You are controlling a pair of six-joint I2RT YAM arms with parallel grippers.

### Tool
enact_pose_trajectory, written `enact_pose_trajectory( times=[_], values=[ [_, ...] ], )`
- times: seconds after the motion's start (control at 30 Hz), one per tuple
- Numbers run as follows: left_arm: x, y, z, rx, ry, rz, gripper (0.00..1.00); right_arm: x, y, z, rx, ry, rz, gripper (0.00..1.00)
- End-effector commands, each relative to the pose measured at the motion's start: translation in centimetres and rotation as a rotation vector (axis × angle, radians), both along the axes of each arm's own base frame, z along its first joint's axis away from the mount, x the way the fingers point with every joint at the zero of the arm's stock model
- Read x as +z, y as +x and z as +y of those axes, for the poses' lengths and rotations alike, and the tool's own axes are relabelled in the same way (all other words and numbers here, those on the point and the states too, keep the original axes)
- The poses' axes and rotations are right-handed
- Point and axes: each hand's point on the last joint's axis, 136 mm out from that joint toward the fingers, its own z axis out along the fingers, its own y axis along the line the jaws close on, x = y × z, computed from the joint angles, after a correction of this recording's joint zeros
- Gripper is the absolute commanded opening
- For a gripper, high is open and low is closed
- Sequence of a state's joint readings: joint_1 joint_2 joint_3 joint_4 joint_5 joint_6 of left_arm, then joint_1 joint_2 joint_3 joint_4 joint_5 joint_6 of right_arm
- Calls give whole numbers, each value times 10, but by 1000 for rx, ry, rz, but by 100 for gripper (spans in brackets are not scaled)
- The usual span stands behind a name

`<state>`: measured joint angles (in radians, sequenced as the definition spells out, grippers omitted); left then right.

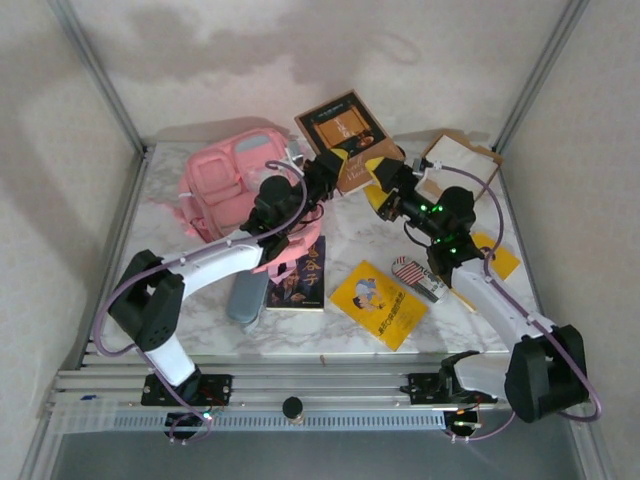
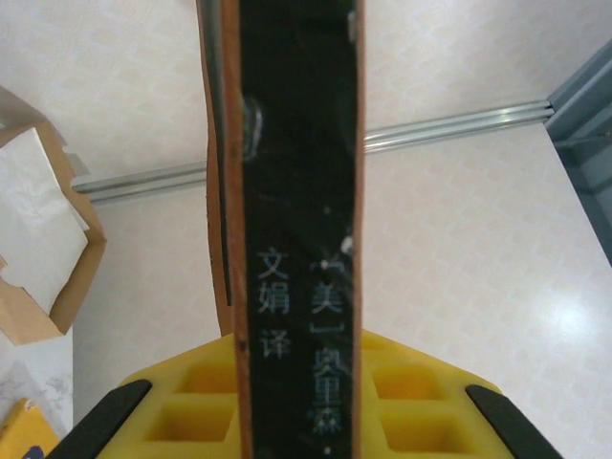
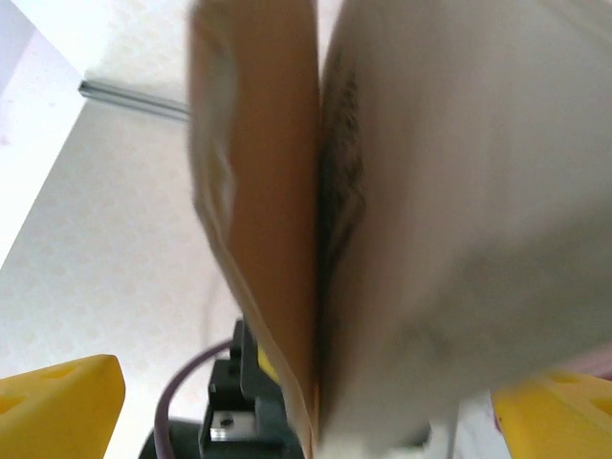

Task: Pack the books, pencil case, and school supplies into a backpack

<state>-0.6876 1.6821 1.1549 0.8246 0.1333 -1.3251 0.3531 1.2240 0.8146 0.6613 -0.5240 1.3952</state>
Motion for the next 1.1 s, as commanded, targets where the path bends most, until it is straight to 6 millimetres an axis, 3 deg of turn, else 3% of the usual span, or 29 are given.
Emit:
enact_pose_trajectory(
  times=[0.0,0.23,0.37,0.47,0.7,0.77,0.83,0.93,1.07],
  values=[
    [41,-12,4,17,-82,-88,0,26,13,-5,-75,74,-53,97],
    [25,-16,2,42,-5,-37,0,40,18,-15,-189,57,-136,77],
    [14,-19,-2,40,38,-11,0,34,24,-22,-247,37,-123,50],
    [5,-17,-2,52,88,12,0,33,25,-19,-250,12,-131,36],
    [3,-22,-1,54,158,-2,2,37,24,-25,-300,-72,-187,0],
    [3,-25,5,59,225,-23,31,37,23,-27,-317,-129,-200,0],
    [0,-31,18,67,343,-45,53,33,22,-34,-346,-187,-197,0],
    [-25,-38,49,78,638,-41,63,22,20,-51,-377,-263,-175,0],
    [-80,-42,120,139,1134,75,67,-2,10,-69,-371,-316,-129,0]
  ],
)
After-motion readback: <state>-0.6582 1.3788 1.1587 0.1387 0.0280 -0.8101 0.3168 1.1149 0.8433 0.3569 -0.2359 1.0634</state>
